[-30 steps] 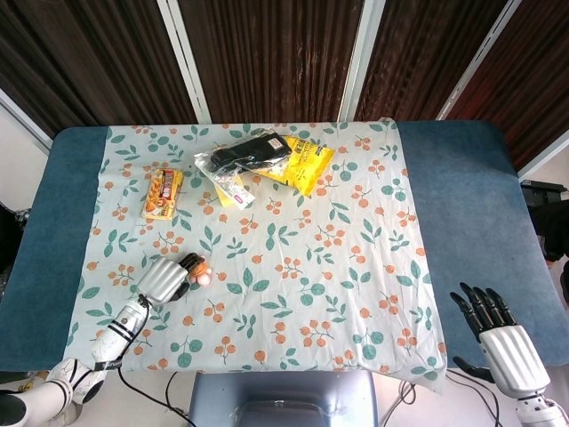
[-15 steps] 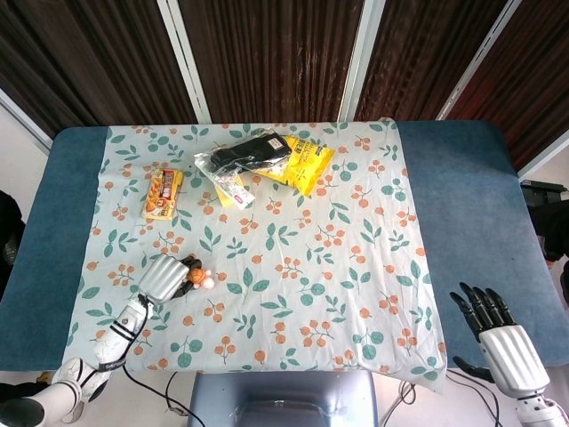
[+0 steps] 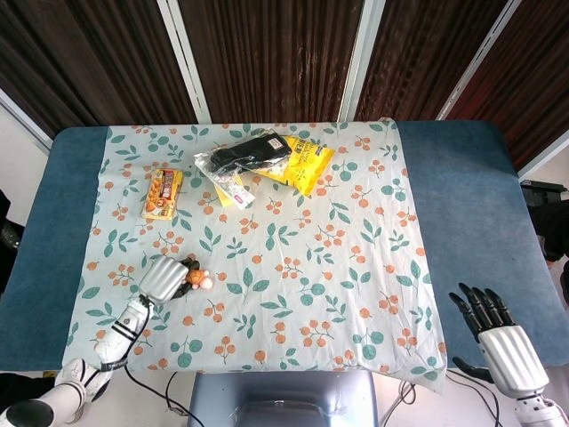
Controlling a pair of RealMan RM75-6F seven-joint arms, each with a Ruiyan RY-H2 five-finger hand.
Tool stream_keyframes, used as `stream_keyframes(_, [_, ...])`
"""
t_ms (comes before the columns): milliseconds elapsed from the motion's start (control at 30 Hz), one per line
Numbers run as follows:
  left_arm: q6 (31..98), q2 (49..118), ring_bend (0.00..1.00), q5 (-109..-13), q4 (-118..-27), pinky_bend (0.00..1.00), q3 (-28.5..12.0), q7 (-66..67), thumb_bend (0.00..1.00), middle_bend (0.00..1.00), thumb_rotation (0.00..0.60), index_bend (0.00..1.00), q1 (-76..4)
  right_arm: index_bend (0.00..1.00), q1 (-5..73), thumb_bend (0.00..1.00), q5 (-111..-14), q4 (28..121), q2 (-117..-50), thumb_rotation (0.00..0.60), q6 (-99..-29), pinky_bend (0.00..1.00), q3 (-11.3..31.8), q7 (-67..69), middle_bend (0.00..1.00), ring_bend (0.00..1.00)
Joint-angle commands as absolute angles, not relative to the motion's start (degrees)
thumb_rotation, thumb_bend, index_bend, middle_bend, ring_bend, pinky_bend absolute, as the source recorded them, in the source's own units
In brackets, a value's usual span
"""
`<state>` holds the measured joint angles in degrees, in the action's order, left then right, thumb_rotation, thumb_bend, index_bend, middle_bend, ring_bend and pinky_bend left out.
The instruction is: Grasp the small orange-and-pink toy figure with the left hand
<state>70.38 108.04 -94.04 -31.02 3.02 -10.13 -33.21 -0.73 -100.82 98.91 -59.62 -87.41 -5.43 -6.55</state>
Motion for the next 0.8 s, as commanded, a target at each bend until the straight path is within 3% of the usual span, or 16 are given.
stream_keyframes(33, [69.67,106.59,0.95,-93.83,-33.53,1.0,3.23,-9.13,0.39,0.06,0.6,0.02,-33.31,0.0,-0.74,0.12,-100.81,98.94,-59.58,0.6,-87.38,0.0,-5.45,-6.57,0.0,0.0])
stream_keyframes(233, [69.52,103.53,0.94,-94.03,-39.15,1.0,3.75,-6.02,0.39,0.0,0.6,0.0,-32.99,0.0,-0.75,0.12,-100.91,99.25,-59.52,0.6,-87.15,0.0,-5.66,-6.93,0.0,0.0])
stream_keyframes(367, [74.29,98.72,0.9,-94.69,-46.32,1.0,3.77,-2.63,0.38,0.0,0.6,0.0,-31.17,0.0,-0.96,0.11,-101.29,99.36,-59.26,0.6,-87.77,0.0,-5.76,-6.61,0.0,0.0])
stream_keyframes(567, [81.91,85.23,0.61,-95.32,-65.71,1.0,5.29,5.54,0.37,0.0,0.6,0.0,-25.84,0.0,-1.01,0.12,-101.85,99.42,-59.07,0.6,-87.84,0.0,-6.07,-6.4,0.0,0.0])
stream_keyframes(633, [82.2,83.95,0.56,-95.26,-67.76,0.98,5.56,6.28,0.37,0.0,0.6,0.0,-25.35,0.0,-1.04,0.12,-101.94,99.45,-59.05,0.6,-87.88,0.0,-6.11,-6.42,0.0,0.0])
stream_keyframes(700, [82.54,82.71,0.44,-95.18,-69.76,0.88,5.83,6.83,0.36,0.0,0.6,0.0,-24.81,0.0,-1.06,0.12,-102.05,99.5,-59.04,0.6,-87.91,0.0,-6.16,-6.43,0.0,0.0])
stream_keyframes(800, [88.82,74.64,0.12,-95.64,-80.99,0.47,10.16,4.77,0.36,0.0,0.6,0.0,-18.25,0.0,-1.27,0.12,-103.98,99.97,-58.97,0.6,-88.42,0.0,-6.94,-6.7,0.0,0.0])
